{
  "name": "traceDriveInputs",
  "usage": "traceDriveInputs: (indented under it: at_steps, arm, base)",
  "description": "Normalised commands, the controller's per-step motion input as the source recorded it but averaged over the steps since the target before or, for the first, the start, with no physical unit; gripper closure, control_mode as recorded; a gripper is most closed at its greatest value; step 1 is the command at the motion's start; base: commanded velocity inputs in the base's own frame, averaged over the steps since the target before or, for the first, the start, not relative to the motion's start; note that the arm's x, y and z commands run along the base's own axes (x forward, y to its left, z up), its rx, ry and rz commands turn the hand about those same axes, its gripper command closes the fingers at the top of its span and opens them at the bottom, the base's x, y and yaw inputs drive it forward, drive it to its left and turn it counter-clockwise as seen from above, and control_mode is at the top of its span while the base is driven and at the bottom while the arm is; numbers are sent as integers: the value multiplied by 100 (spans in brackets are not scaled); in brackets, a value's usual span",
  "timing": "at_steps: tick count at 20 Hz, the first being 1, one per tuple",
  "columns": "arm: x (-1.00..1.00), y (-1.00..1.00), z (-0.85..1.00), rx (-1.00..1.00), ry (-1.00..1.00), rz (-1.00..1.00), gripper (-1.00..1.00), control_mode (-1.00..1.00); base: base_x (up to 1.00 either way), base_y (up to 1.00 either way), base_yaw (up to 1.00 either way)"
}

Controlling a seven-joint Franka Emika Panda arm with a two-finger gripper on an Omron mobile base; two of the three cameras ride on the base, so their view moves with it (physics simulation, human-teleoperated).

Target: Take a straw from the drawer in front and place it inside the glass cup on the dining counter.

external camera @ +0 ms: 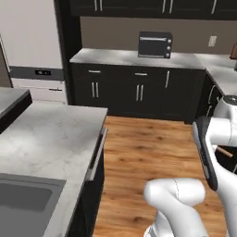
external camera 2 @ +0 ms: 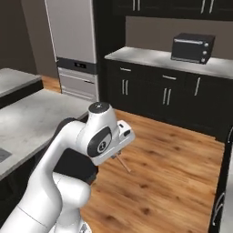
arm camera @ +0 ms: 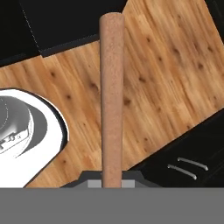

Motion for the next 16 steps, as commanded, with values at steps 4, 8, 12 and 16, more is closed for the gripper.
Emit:
traceDriveInputs:
  at_steps: [4, 8, 12, 16]
  arm:
    - [0, 0, 0, 0, 0, 0, 100, 100]
    - [0, 0, 0, 0, 0, 0, 100, 100]
    - [0, 0, 0, 0, 0, 0, 100, 100]
    - [0, 0, 0, 0, 0, 0, 100, 100]
  base:
    - [47, -75, 34]
    - [78, -82, 30]
    - [89, -78, 27]
    - [81, -75, 25]
